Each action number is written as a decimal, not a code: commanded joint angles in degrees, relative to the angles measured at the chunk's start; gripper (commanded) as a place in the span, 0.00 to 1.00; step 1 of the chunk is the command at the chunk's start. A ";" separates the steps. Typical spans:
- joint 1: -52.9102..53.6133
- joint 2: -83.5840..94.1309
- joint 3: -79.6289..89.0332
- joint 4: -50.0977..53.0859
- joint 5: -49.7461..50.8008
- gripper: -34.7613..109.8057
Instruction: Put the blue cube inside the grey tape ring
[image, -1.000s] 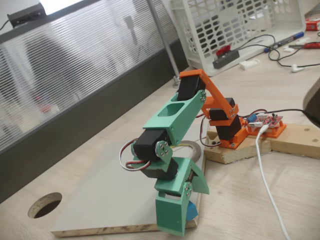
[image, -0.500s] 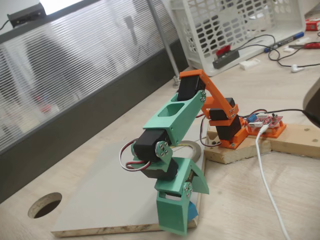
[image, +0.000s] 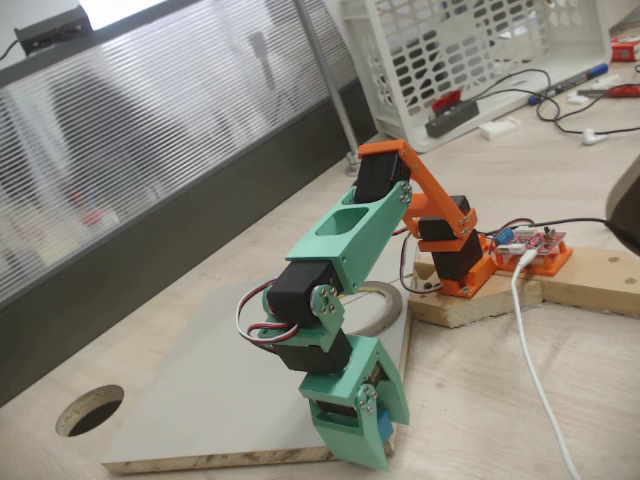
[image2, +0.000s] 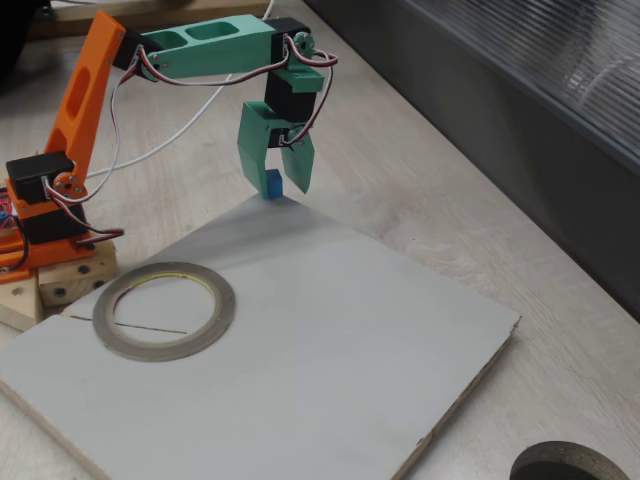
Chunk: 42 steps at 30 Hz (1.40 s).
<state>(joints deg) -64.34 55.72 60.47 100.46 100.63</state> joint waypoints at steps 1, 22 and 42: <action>-0.09 1.41 -0.53 0.35 0.88 0.49; -0.18 3.69 -0.79 0.26 0.88 0.31; -0.18 25.84 -0.09 1.05 0.97 0.31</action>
<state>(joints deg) -64.42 77.26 60.56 101.07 100.63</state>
